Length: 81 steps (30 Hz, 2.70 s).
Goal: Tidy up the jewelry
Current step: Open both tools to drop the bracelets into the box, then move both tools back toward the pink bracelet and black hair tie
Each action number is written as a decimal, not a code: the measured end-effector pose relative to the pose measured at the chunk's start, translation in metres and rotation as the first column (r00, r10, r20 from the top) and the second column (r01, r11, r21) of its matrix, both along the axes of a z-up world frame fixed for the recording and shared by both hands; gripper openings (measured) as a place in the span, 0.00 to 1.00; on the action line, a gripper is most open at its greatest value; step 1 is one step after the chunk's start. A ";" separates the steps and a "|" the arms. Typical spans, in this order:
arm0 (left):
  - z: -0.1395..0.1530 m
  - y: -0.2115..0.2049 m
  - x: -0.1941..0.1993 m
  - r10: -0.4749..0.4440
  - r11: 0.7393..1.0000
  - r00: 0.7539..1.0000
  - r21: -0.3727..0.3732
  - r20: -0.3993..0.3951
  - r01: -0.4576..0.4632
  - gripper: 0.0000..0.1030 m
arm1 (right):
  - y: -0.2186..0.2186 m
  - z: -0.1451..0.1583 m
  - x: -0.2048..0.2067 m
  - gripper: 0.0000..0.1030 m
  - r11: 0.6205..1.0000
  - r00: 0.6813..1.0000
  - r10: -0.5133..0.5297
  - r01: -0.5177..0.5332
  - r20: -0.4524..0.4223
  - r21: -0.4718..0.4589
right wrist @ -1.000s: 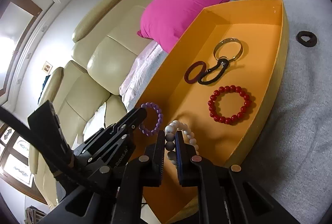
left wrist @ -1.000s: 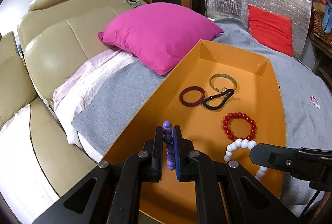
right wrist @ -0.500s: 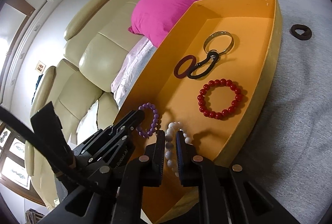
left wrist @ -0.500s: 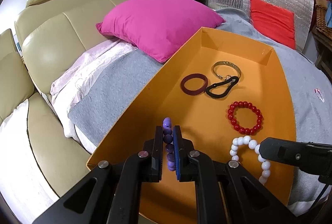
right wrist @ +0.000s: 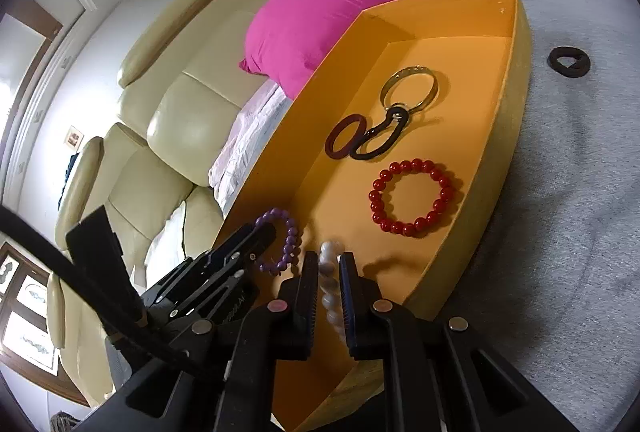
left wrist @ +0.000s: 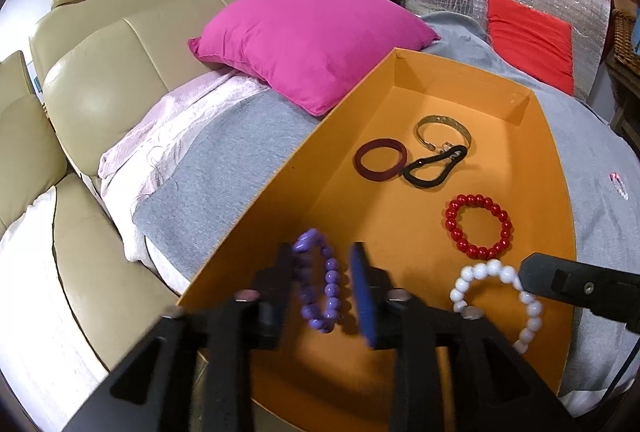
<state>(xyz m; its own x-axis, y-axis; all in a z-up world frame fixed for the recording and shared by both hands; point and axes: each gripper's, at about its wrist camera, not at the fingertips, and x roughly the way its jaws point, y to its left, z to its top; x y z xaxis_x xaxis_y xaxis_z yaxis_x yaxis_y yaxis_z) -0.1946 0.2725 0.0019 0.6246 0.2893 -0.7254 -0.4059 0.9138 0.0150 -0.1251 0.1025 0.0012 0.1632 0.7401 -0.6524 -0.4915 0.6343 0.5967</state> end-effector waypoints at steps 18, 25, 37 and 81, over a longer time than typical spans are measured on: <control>0.047 0.041 -0.020 0.055 0.993 0.985 -0.111 0.164 -0.036 0.53 | -0.046 0.021 0.020 0.13 0.987 0.990 -0.142 0.140 0.020 0.081; 0.068 0.023 -0.020 0.029 0.995 0.980 -0.104 0.197 -0.009 0.61 | -0.072 0.025 0.030 0.29 0.972 0.978 -0.207 0.208 -0.021 0.107; 0.068 -0.097 0.017 -0.230 0.973 0.969 0.017 0.094 0.229 0.72 | -0.130 0.043 0.045 0.31 0.924 0.941 -0.332 0.339 -0.068 0.177; 0.003 -0.208 0.181 -0.324 0.924 0.946 -0.222 -0.023 0.312 0.72 | -0.361 0.002 0.131 0.31 0.682 0.658 -0.719 0.730 -0.221 -0.045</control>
<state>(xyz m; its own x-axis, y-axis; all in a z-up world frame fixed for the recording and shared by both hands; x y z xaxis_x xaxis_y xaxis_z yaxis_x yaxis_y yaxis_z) -0.0140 0.0647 0.0046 0.6129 -0.0826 -0.7858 -0.0977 0.9790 -0.1791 0.0055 -0.2583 0.0035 0.5282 0.4735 -0.7048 0.2489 0.7073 0.6617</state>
